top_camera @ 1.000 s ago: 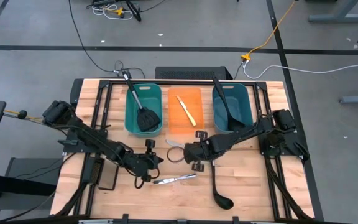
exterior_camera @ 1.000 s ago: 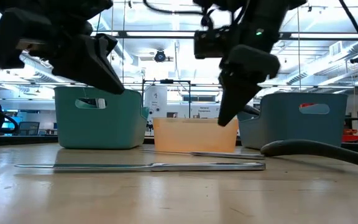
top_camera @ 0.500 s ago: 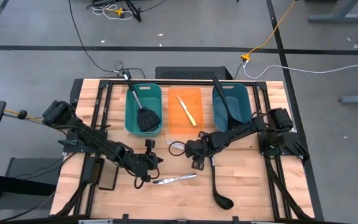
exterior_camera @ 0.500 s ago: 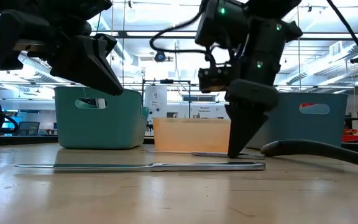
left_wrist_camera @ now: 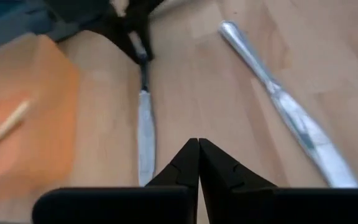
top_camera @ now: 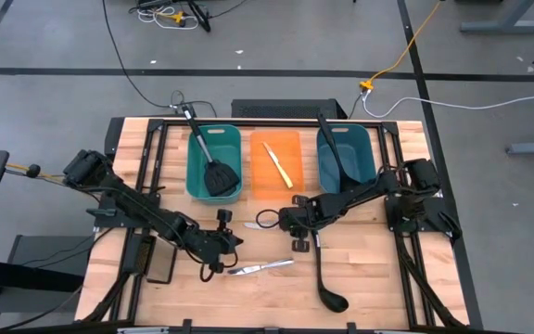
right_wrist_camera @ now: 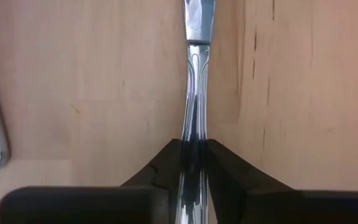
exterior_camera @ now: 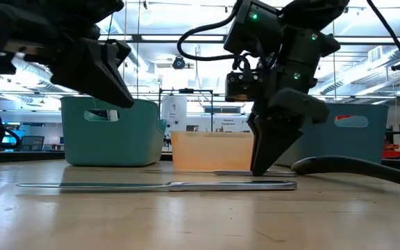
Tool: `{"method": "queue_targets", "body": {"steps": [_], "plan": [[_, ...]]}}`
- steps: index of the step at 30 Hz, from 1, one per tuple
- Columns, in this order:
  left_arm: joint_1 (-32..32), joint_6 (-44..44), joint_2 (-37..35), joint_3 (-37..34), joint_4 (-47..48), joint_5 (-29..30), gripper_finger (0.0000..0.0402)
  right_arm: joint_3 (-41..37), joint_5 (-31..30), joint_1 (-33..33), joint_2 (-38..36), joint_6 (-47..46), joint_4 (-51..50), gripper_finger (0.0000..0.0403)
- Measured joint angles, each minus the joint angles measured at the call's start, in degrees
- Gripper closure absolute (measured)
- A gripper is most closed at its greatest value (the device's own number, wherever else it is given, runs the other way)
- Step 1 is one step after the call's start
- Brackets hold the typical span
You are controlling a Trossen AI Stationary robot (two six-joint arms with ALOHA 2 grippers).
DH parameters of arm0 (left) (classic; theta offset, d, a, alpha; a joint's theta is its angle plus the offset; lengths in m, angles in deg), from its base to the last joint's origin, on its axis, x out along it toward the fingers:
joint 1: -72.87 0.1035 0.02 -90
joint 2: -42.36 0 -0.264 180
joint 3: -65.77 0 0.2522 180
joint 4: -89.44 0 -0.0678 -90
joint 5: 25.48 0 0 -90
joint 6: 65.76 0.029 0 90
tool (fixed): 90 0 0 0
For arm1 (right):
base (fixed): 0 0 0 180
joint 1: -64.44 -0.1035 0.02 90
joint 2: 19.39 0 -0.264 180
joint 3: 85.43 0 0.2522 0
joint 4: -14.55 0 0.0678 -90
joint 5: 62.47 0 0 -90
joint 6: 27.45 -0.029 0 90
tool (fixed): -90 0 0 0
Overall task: Pick & Place Kitchen Items
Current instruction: Put the top silver knife into the orange bin
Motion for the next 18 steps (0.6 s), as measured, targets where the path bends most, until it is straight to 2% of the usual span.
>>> {"method": "queue_targets", "body": {"steps": [4,10,18], "plan": [[0.0,-3.2,0.0,-0.5,-0.2,-2.5,0.0389,-1.1,0.3,-0.6,0.0,2.0,1.2,0.0346],[0.0,-11.2,0.0,-4.9,-3.2,-0.7,0.0395,-1.6,-0.3,-1.8,0.3,2.2,5.9,0.0327],[-0.5,-17.8,0.0,-9.0,-6.6,1.6,0.0397,-1.6,0.0,-2.9,1.0,4.5,8.3,0.0337]]}}
